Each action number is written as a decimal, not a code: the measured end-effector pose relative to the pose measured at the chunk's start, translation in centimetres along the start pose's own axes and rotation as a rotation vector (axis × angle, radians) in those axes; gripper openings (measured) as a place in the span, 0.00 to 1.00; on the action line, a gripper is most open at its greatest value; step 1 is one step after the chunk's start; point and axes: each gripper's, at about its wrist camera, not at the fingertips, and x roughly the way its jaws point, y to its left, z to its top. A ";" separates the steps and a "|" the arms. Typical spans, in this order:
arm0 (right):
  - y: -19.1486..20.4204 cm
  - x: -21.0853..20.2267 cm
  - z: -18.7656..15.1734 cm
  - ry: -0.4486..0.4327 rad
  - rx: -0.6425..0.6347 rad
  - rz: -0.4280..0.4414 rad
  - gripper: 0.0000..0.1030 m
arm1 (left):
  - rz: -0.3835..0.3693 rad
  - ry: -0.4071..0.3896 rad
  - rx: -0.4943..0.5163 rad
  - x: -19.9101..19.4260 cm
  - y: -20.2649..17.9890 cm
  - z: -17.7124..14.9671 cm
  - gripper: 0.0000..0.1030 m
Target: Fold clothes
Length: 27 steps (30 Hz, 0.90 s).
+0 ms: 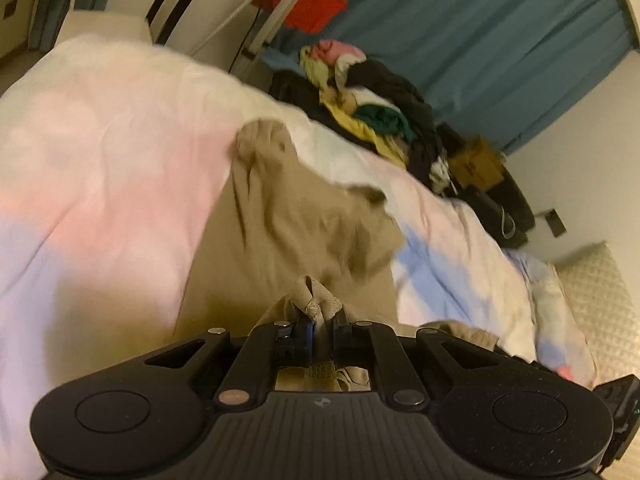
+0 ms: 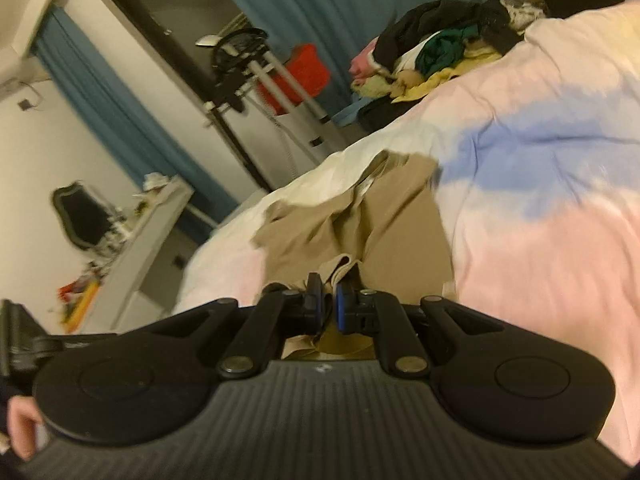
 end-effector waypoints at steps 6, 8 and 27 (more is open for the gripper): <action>-2.0 8.4 1.1 0.002 -0.061 -0.071 0.11 | 0.090 -0.035 0.089 7.3 1.0 2.2 0.09; -2.5 10.3 0.8 0.010 -0.095 -0.093 0.11 | 0.100 -0.028 0.104 9.0 1.8 2.0 0.09; 3.0 4.1 -2.4 -0.137 -0.315 -0.165 0.78 | 0.128 -0.239 0.337 -0.2 -2.0 -4.2 0.84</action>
